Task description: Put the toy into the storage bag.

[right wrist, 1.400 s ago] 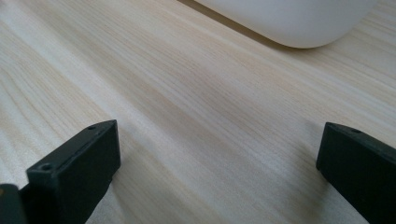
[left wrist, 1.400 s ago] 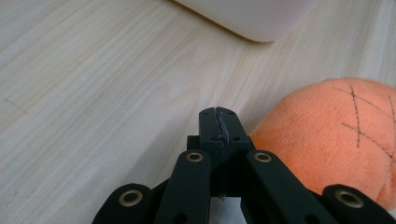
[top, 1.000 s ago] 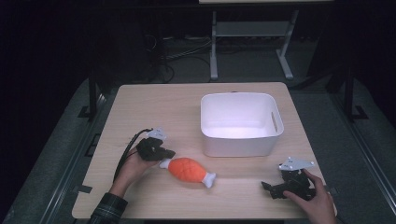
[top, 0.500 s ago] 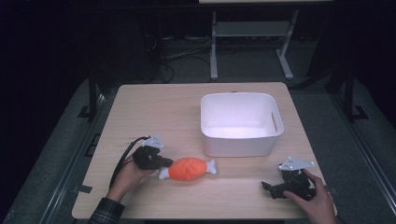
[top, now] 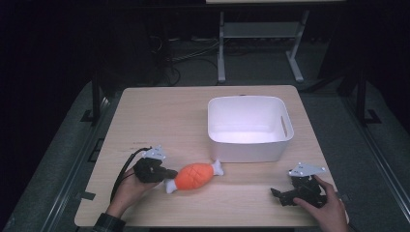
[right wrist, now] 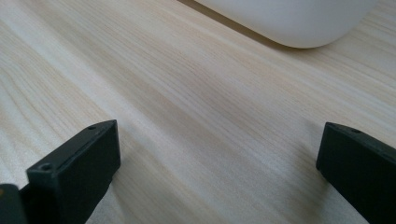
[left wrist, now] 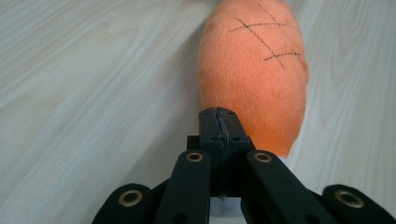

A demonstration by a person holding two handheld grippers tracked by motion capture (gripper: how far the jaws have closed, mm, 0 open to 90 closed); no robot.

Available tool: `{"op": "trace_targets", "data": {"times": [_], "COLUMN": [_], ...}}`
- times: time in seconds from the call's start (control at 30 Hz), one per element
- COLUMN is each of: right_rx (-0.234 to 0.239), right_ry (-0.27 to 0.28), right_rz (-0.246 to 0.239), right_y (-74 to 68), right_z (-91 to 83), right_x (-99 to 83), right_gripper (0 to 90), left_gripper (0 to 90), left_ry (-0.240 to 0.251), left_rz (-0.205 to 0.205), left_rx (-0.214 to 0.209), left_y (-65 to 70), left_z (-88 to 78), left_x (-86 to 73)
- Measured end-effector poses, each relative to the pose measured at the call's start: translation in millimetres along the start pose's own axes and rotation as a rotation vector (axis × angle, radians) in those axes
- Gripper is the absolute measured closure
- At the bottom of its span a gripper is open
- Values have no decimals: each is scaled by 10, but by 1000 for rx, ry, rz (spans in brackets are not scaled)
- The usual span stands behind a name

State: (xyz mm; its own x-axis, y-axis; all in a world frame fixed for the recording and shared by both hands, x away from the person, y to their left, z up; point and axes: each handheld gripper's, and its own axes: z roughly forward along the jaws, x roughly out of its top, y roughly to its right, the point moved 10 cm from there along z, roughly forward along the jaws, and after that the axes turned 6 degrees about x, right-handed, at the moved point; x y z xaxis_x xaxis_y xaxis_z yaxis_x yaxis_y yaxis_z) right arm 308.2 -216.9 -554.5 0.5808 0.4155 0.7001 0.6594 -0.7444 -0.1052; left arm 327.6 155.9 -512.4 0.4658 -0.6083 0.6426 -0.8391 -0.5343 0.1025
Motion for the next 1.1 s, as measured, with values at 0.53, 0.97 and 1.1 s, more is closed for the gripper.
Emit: {"op": "trace_targets", "data": {"times": [0.53, 0.97, 1.1], "right_rx": [0, 0, 0], "right_ry": [0, 0, 0], "right_rz": [0, 0, 0], "right_y": [0, 0, 0], "right_z": [0, 0, 0], "right_x": [0, 0, 0], "right_gripper": [0, 0, 0], "left_gripper": [896, 747, 591], "left_ry": [11, 51, 115], "left_rz": [-34, -94, -143], "left_rx": [-22, 38, 43], "left_y": [182, 40, -33], "left_z": [-116, -181, -247], "left_x": [-166, -142, -79]}}
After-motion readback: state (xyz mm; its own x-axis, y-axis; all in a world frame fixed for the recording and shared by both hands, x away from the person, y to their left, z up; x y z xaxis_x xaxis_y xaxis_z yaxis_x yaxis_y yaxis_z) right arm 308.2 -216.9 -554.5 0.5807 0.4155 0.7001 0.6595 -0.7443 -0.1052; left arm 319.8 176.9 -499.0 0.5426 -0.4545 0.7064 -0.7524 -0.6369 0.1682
